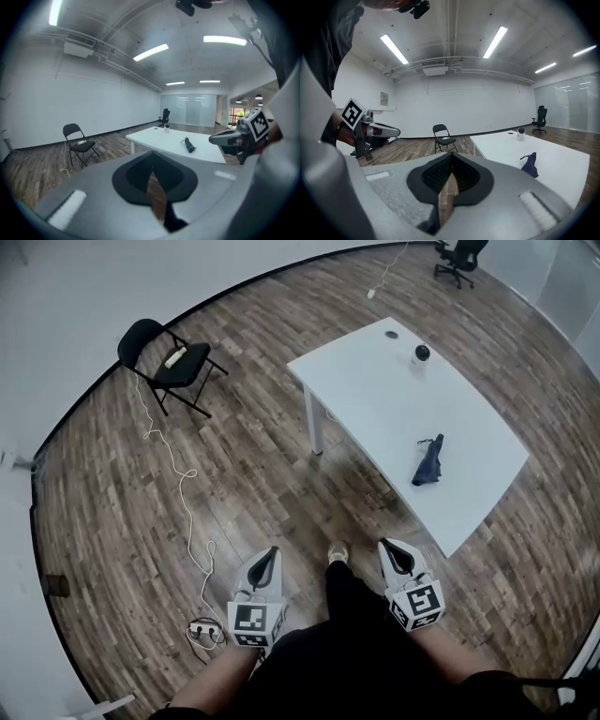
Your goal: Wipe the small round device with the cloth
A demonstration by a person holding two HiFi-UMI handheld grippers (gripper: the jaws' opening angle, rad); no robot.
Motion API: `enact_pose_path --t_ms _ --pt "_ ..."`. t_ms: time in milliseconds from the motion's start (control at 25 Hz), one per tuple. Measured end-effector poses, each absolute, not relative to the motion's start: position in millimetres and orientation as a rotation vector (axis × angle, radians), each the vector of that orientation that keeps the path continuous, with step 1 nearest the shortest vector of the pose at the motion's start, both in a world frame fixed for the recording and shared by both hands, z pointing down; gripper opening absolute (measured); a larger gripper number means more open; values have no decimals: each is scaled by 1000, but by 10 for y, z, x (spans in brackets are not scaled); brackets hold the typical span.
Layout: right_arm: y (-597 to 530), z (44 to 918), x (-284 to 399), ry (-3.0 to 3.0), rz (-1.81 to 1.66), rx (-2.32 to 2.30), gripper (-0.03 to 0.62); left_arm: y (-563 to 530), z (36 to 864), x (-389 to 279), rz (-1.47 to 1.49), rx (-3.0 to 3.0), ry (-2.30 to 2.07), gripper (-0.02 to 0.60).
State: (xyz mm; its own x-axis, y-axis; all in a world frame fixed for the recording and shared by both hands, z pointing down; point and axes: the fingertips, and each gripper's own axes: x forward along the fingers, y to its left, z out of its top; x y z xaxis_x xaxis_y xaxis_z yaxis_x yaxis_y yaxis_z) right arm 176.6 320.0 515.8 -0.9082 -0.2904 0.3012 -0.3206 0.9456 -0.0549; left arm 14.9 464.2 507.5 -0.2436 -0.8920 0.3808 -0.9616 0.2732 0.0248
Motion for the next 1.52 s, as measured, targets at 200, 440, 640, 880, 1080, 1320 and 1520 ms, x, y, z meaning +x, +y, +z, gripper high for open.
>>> enact_pose_path --t_ms 200,440,640,880,1080,1320,1520 --pt "2572 5108 1257 -2821 207 420 2 3957 4947 -163 354 1727 -2170 8" --pt "1932 5086 914 -2854 253 480 2 3216 4699 -611 368 1767 -2229 8" --pt "1642 5000 847 -2846 231 540 2 2819 4708 -755 396 1827 -2197 8" --pt "1175 4938 900 -2808 190 721 2 2261 4764 -952 368 1945 -2137 8" --pt "787 4885 938 -2730 154 981 2 1536 4670 -1116 369 2201 -2016 6" --pt "521 5004 873 -2589 245 1232 2 791 4662 -1159 413 2466 -1733 7" --pt "337 5035 883 -2437 310 1456 2 272 4734 -1113 423 2622 -1467 8"
